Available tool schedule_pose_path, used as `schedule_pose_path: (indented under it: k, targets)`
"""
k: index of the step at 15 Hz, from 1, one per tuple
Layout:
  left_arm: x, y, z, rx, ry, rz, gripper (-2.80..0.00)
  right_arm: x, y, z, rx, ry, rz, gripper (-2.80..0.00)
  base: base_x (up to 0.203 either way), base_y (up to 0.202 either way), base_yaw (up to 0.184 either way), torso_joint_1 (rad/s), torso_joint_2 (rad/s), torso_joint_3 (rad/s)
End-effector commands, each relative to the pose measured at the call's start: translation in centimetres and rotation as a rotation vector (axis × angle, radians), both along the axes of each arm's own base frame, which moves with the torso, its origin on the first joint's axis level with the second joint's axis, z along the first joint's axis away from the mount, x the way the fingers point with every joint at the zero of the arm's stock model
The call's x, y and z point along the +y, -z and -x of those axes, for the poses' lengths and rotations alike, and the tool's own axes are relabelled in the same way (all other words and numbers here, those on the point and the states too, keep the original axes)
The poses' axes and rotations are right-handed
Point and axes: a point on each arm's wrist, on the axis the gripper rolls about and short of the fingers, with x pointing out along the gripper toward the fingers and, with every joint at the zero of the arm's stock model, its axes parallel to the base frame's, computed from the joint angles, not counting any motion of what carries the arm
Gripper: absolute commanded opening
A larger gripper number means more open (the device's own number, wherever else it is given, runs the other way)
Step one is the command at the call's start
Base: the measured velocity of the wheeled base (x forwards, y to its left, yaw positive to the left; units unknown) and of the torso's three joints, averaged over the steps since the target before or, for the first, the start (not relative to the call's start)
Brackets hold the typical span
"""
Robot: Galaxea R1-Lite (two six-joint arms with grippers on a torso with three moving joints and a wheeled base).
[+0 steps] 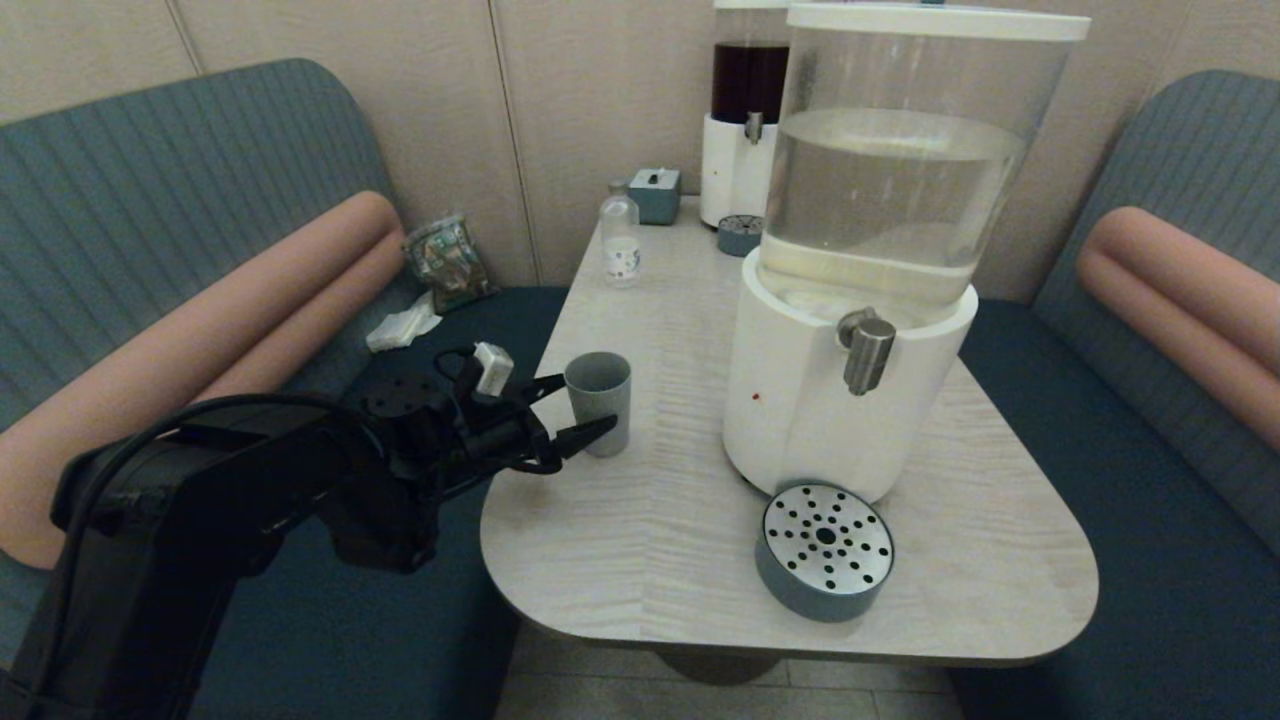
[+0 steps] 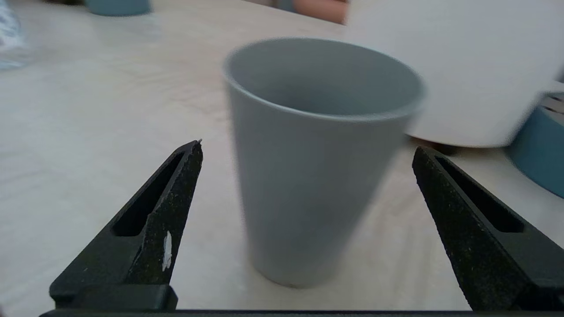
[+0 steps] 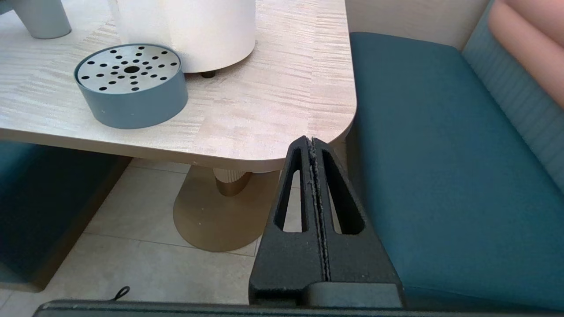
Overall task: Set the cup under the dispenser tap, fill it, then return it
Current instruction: Pick up the cup
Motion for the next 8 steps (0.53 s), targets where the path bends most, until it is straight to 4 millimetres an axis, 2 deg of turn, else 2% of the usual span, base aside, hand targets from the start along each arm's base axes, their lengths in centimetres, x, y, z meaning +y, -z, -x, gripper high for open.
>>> schedule_pose_path:
  k: [1,4,8]
  targets:
    - [-0.3,0.1,-0.5,-0.018,-0.009,0.010,0.00,0.0,0.5,-0.1,0.016,-0.002,0.001,-2.80,0.000,0.000,0.000,0.000,0.00,0.000]
    - [-0.8,0.4,-0.7,-0.012,-0.030,0.020,0.00,0.0,0.5,-0.1,0.016,-0.001,0.001,-2.80,0.000,0.000,0.000,0.000,0.00,0.000]
    - [-1.5,-0.3,-0.3,-0.010,-0.016,0.031,0.00,0.0,0.5,-0.1,0.016,0.000,0.001,-2.80,0.000,0.000,0.000,0.000,0.00,0.000]
